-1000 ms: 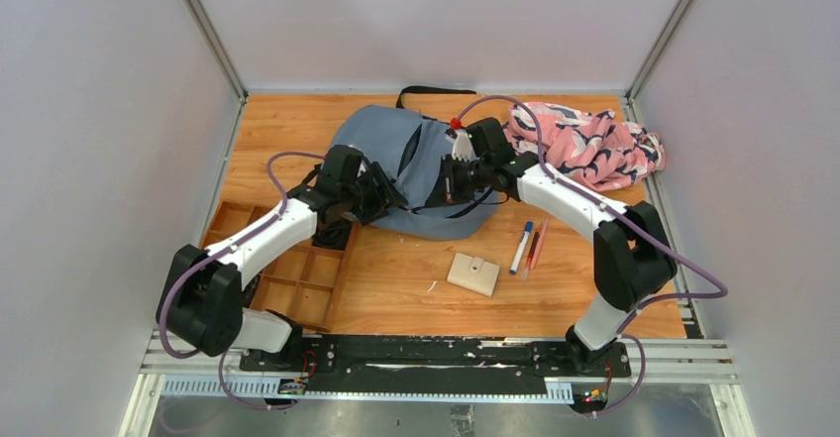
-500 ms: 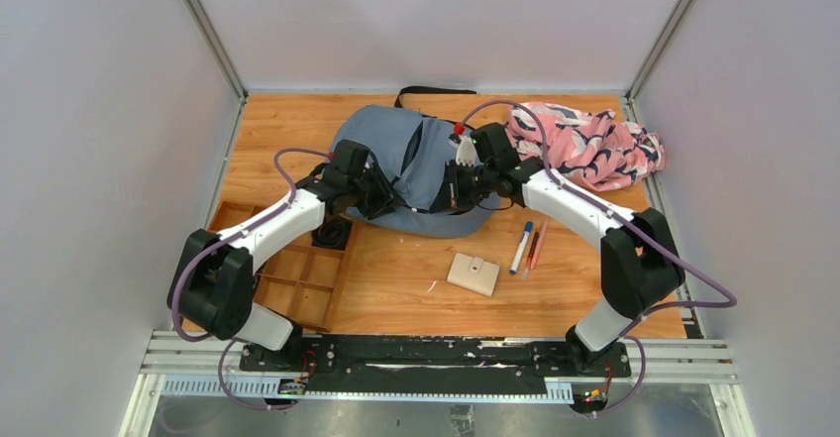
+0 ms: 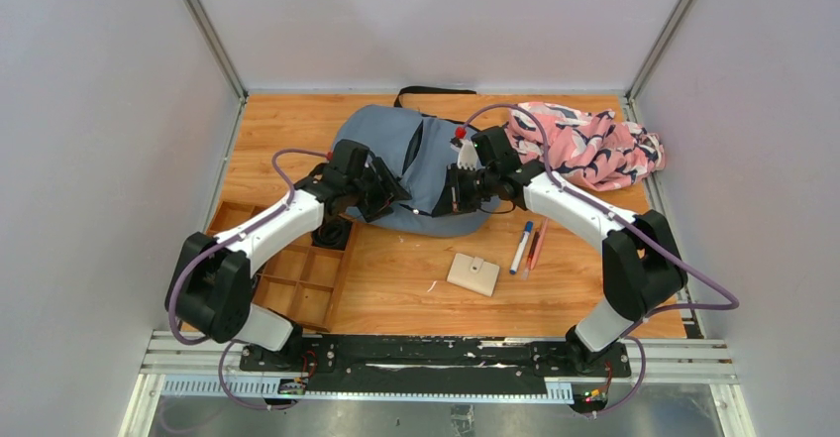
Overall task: Pack the student bag
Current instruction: Zip the student bag at the center of the board.
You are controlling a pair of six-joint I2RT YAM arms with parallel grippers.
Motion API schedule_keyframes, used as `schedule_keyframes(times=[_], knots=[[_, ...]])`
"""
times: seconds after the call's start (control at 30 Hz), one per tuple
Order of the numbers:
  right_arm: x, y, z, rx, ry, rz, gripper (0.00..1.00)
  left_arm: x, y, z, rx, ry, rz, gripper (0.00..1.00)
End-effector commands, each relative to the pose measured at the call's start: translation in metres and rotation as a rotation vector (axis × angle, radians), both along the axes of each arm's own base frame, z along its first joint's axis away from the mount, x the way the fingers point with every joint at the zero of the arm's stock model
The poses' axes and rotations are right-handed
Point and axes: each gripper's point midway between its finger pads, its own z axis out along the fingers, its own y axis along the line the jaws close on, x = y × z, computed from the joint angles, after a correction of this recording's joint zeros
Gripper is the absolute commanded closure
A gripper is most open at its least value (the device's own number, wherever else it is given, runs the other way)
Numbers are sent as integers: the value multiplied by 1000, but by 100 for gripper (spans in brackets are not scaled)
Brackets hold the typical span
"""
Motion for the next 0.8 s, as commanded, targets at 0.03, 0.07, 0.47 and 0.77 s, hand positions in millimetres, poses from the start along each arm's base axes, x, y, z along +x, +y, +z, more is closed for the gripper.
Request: schedule_keyframes(times=[0.03,0.07,0.47,0.77], knots=[[-4,0,-1,-5,9,5,100,-15,18,27,77,14,121,32],[-4,0,0,-4,8,6,100,-17,23,30,77,46,179,33],[-6,7,-3,-4,27,28,100,-25,8,14,104,292,286,39],[-9,9,-5,-3,36,51,100,-29,-15,7,95,331,287,40]])
